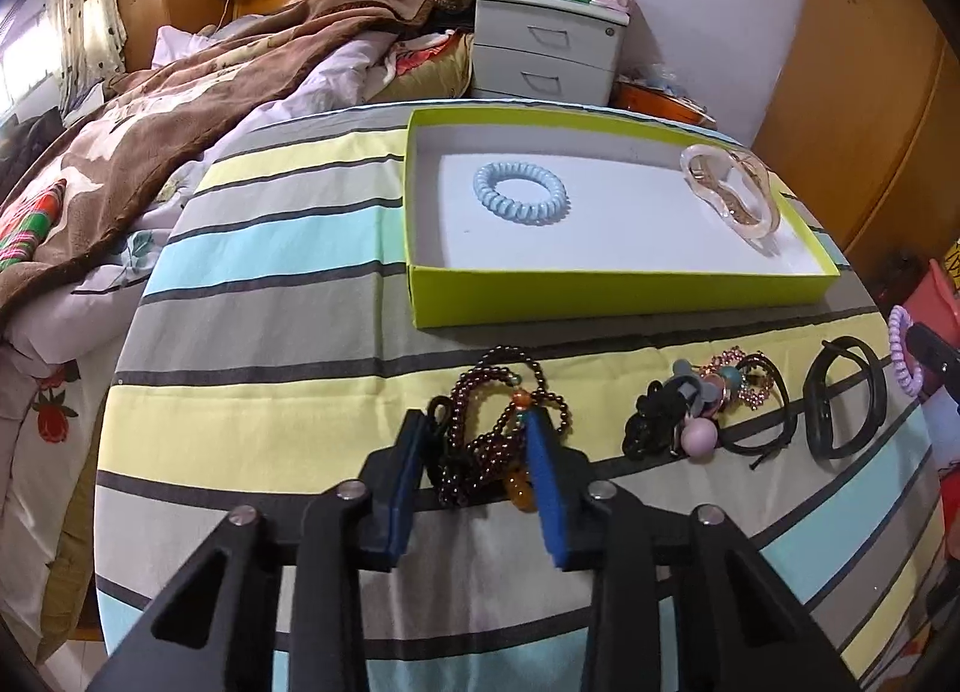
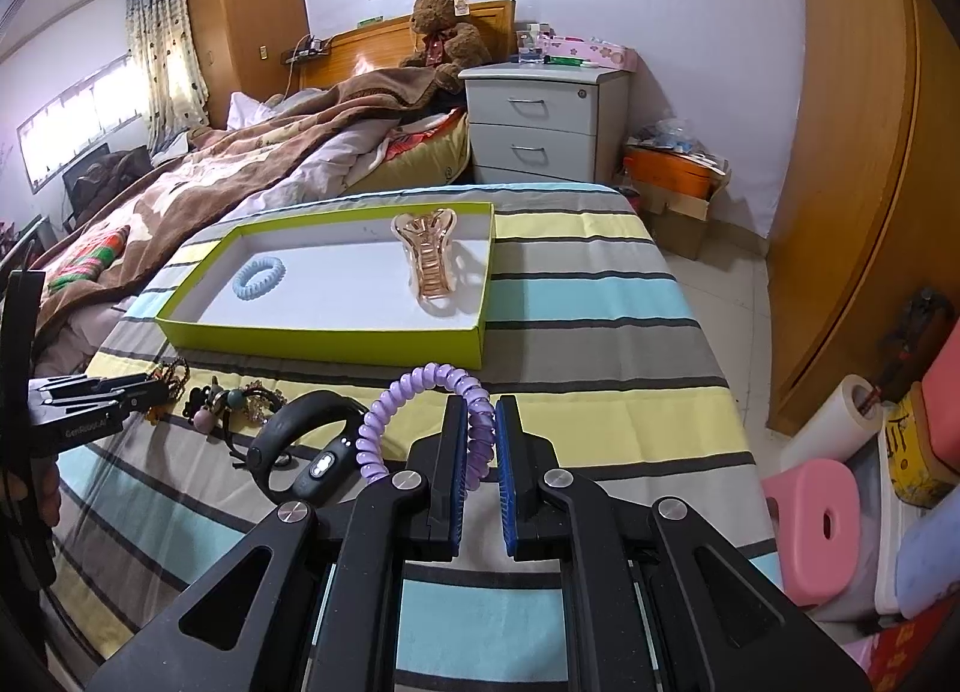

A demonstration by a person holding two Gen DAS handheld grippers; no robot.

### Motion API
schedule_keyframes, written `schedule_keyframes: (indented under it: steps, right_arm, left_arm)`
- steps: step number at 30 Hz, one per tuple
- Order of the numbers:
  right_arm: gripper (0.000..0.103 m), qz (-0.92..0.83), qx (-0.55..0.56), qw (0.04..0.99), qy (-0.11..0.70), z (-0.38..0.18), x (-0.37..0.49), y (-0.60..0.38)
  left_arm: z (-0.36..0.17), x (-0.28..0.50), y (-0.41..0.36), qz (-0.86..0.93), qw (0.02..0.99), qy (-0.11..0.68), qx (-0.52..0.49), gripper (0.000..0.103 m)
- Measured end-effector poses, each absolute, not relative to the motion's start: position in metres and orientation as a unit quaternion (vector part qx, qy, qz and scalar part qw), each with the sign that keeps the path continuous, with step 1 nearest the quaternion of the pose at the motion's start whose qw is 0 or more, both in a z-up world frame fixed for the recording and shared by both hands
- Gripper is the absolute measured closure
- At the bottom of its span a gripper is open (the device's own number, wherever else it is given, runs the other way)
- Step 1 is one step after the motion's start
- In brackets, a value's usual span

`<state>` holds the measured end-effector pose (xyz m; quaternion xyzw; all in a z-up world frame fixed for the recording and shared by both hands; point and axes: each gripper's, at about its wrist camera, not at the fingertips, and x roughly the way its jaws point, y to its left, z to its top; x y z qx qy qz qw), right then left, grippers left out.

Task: Organize jewelry
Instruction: 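Close the left tool on the dark bead bracelet and lift it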

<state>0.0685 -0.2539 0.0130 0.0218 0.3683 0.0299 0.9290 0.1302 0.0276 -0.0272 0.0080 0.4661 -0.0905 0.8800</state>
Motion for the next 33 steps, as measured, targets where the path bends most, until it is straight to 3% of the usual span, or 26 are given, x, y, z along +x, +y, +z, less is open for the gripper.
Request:
schedule_keyframes:
  steps: [2, 6, 33]
  right_arm:
    - [0.093, 0.030, 0.022, 0.929, 0.368, 0.013, 0.069, -0.254]
    - [0.093, 0.032, 0.024, 0.930, 0.365, 0.015, 0.069, -0.253]
    - [0.093, 0.057, 0.019, 0.946, 0.318, 0.059, 0.077, -0.242]
  left_arm:
    - [-0.026, 0.129, 0.027, -0.091, 0.880, 0.465, 0.009, 0.080]
    - [-0.024, 0.127, 0.026, -0.089, 0.882, 0.463, 0.008, 0.085]
    - [0.033, 0.120, 0.037, -0.109, 0.904, 0.413, -0.030, 0.086]
